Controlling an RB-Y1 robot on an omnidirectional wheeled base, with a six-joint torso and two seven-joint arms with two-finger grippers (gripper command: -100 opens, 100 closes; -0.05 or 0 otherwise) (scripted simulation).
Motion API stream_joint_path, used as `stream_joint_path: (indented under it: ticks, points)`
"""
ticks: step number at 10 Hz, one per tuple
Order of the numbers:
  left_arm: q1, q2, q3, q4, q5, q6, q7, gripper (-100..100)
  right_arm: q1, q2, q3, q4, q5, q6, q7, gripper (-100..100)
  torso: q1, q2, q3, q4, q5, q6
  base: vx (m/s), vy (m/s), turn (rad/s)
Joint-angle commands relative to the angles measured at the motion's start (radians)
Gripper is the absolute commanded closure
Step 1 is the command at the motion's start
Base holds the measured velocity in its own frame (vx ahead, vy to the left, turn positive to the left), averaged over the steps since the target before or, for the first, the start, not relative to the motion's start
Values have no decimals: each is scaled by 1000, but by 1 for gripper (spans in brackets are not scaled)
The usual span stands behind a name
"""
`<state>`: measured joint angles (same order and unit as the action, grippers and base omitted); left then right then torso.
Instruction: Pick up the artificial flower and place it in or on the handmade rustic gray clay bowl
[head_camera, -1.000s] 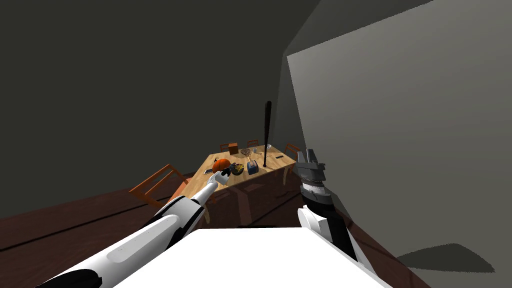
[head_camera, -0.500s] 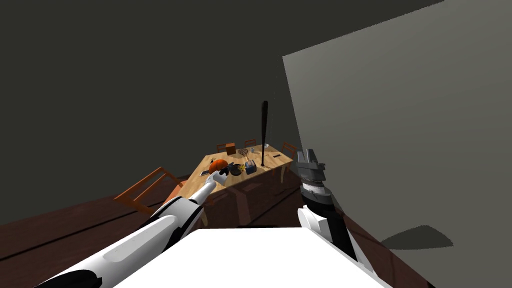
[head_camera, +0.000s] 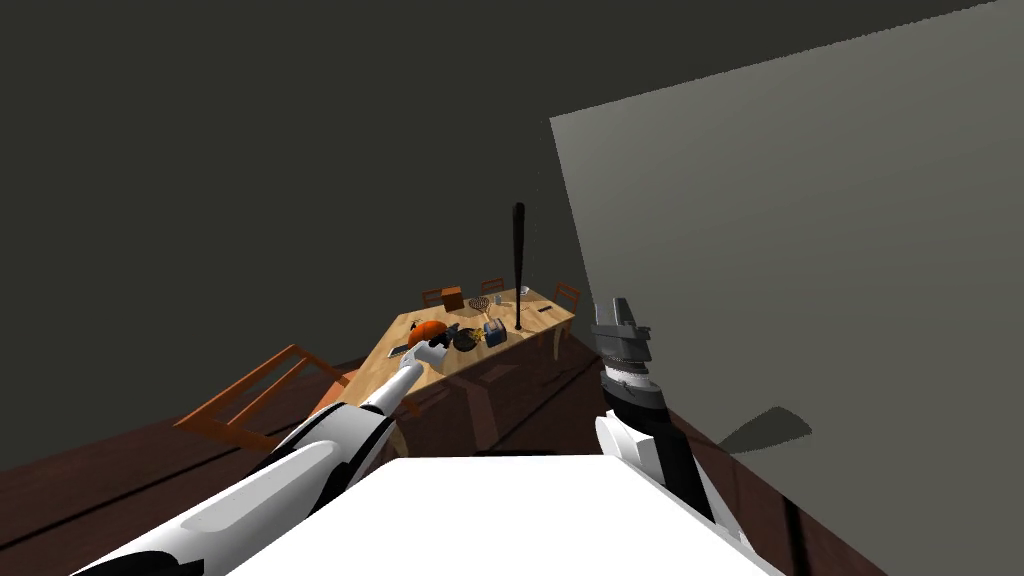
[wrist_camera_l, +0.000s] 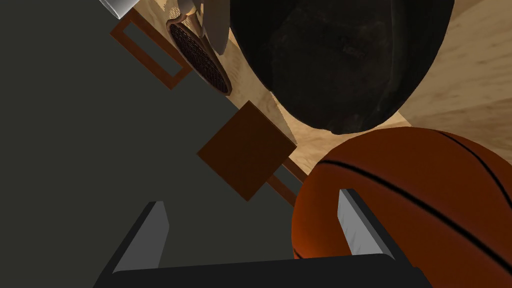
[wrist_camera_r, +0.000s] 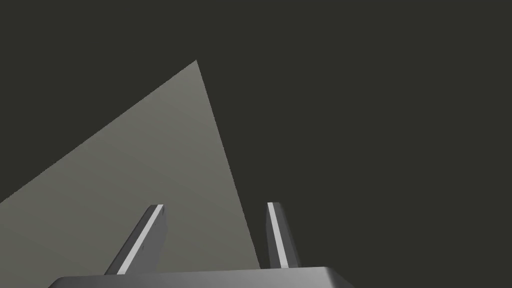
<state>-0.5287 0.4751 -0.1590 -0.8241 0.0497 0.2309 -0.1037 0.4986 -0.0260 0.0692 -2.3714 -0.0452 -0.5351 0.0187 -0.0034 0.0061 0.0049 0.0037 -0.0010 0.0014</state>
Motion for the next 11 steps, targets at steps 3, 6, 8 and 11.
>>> stream_joint_path:
  ticks: [3, 6, 8, 11]
  points:
    - [24, 51, 72, -57, 71, 71, -67, -100, 0, 0, 0, 0, 0, 0, 0, 0, -1, 0, 0, 0, 0, 0, -71, 7, -242]
    - [20, 55, 82, -56, 77, 79, -76, 0, 0, 0, 0, 0, 0, 0, 0, 0, -1, -2, -1, 0, 0, -1, -30, 5, -76]
    - [20, 55, 82, -56, 77, 79, -75, 0, 0, 0, 0, 0, 0, 0, 0, 0, -1, -4, -2, -1, 0, 0, 0, 0, 0]
    - [20, 55, 82, -56, 77, 79, -75, 0, 0, 0, 0, 0, 0, 0, 0, 0, -1, -5, -3, -1, 0, 0, 0, 0, 0]
